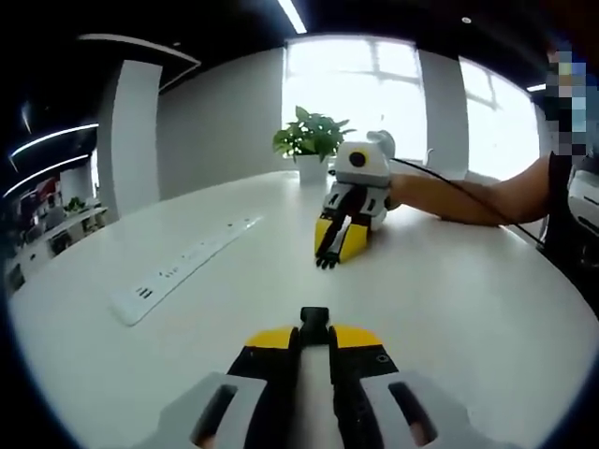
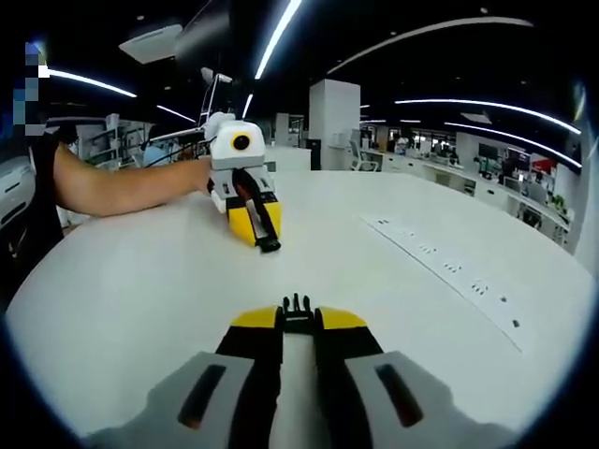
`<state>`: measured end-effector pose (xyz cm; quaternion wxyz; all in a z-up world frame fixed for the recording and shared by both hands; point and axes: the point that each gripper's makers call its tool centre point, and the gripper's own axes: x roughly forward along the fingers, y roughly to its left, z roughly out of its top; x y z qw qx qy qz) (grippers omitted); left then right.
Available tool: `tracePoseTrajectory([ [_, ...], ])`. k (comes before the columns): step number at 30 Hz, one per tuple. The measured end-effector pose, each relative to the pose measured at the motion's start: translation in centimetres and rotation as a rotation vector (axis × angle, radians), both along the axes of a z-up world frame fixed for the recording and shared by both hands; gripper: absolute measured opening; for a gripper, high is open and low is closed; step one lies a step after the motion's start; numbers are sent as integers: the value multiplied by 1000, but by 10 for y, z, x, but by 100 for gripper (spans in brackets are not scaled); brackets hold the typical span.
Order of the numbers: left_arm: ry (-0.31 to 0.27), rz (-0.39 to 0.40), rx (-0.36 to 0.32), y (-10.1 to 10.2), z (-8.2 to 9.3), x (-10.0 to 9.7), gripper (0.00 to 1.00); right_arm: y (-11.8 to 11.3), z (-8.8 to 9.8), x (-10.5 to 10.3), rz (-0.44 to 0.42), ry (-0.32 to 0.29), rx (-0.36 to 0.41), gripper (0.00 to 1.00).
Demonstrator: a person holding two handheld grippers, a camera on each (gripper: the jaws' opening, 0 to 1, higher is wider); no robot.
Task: Snap the two parts of the plastic buckle together until the buckle closes and remains connected.
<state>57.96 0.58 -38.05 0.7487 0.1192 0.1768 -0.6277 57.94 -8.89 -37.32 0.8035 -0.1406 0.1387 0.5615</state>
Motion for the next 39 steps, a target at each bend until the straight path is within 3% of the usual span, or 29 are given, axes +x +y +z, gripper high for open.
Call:
tracePoseTrajectory([
  [18, -21, -10, 5, -1, 1, -3, 12, 0, 1, 0, 3, -20, -7, 13],
  [24, 4, 4, -2, -2, 1, 0, 12, 0, 1, -1, 13, -27, -8, 13],
  [39, -14, 5, 26, 0, 5, 1, 12, -3, 4, 2, -15, 0, -13, 12],
])
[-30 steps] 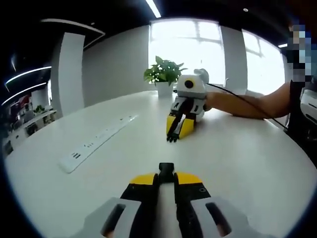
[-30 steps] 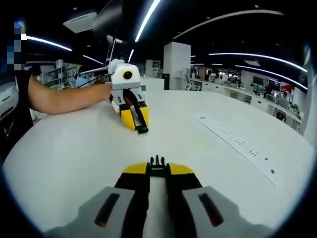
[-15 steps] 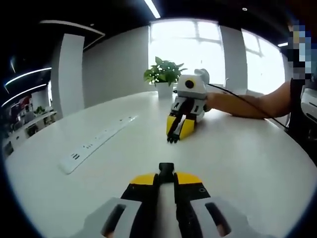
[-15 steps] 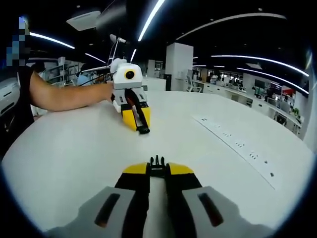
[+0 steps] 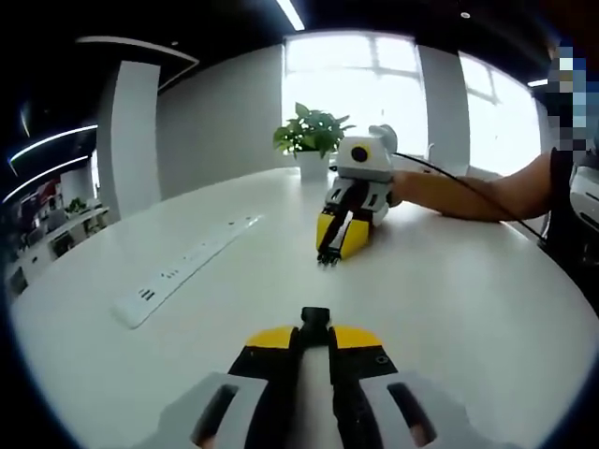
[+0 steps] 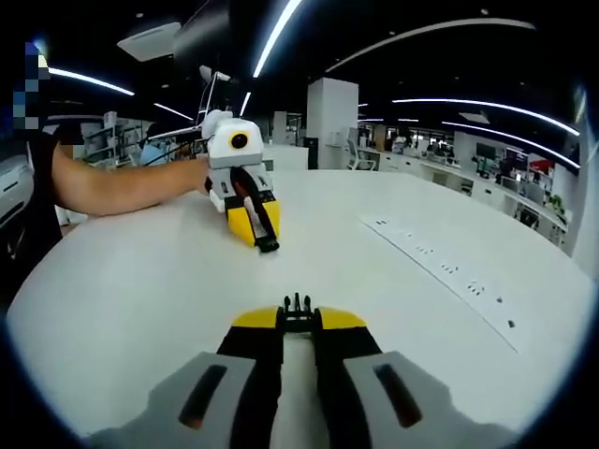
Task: Snap the two parts of the plastic buckle together until the buckle closes and remains connected.
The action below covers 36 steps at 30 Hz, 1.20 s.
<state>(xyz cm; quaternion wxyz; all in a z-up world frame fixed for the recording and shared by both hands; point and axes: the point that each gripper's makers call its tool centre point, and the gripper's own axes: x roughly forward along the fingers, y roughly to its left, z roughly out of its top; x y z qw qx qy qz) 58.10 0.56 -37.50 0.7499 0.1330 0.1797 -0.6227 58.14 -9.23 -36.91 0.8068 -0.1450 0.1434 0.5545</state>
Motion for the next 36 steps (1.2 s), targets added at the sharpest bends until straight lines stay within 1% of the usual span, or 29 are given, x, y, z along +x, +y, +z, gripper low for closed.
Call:
tracePoseTrajectory([
  [4, -3, -11, -19, -4, 12, -5, 12, -1, 9, 0, -8, -11, 4, 12],
  [7, 5, -47, 21, -7, 8, -14, 11, -1, 17, -1, -10, -7, 5, 12],
  [10, 6, -55, 36, -9, 6, -15, 11, 1, 22, -5, -7, -5, 8, 12],
  [16, 9, -57, 47, -8, 13, -17, 11, -2, 30, -6, -17, -18, 9, 12],
  [18, 13, -48, 50, -7, 18, -18, 11, -2, 35, -7, -22, -19, 12, 12],
  [19, 14, -33, 59, -6, 21, -17, 11, -1, 39, -11, -20, -7, 14, 12],
  [22, 15, -29, 37, -5, 36, -20, 11, 2, 46, -17, -10, 3, 13, 12],
  [25, 4, -30, 36, -5, 43, -24, 11, 4, 53, -18, -8, 0, 22, 12],
  [28, -3, -26, 45, -4, 44, -24, 11, 4, 54, -17, -10, -1, 21, 12],
  [32, 14, -1, 47, 1, 48, -18, 11, 1, 53, -15, -32, -4, 10, 12],
  [36, 18, -3, 42, 3, 52, -21, 11, -2, 53, -14, -41, -2, 5, 12],
])
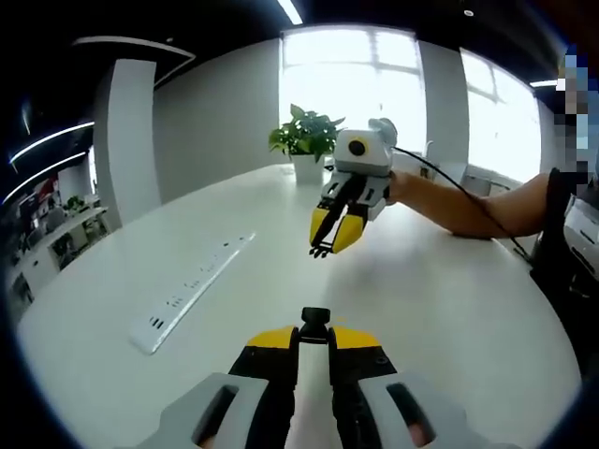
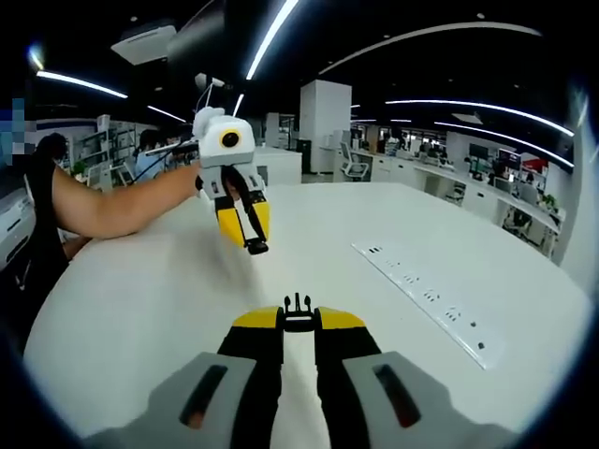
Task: Snap the two parts of the plastic buckle together until the buckle closes and remains connected.
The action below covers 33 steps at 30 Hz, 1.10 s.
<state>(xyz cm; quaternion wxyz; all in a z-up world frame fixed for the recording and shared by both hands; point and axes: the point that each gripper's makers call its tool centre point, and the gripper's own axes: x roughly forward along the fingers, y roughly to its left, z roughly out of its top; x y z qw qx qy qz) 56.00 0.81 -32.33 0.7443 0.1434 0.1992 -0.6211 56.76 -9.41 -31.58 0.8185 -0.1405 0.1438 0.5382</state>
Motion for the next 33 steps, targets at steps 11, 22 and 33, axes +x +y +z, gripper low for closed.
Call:
tracePoseTrajectory([
  [11, -9, -6, 0, -1, 6, -3, 11, 1, 15, -3, -17, -4, 10, 12],
  [22, 6, -12, -3, -2, 14, -10, 11, 3, 28, -5, -21, -21, 15, 12],
  [33, 1, -18, 4, -3, 16, -14, 11, 4, 37, -10, -15, -39, 23, 12],
])
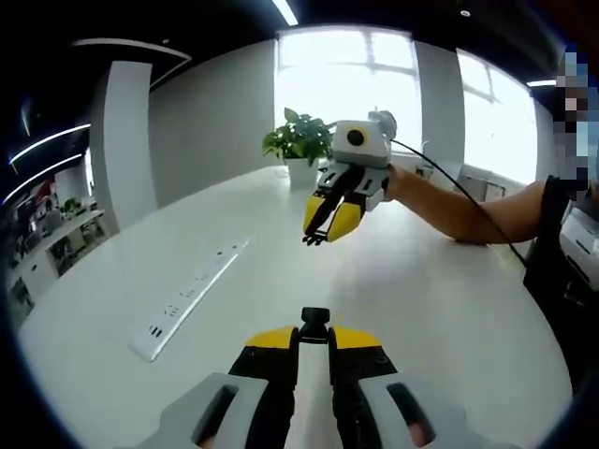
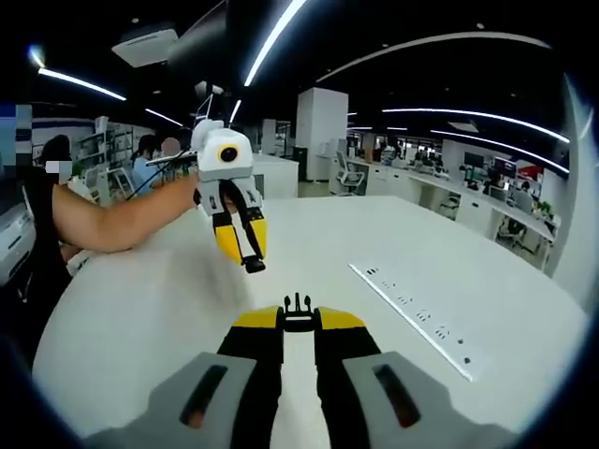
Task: Snap the two parts of the plastic buckle together until the buckle closes and remains connected.
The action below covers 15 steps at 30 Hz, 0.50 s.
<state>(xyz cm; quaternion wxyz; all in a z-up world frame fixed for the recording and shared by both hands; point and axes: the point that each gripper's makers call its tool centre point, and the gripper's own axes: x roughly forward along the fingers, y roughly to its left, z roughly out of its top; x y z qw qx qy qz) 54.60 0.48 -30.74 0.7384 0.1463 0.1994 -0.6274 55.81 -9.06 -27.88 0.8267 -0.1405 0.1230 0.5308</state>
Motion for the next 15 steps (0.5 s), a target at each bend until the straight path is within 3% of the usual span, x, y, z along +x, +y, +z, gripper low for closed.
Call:
tracePoseTrajectory([
  [15, 3, 14, 20, -4, -9, -2, 11, 6, -9, -5, -17, 13, 5, 12],
])
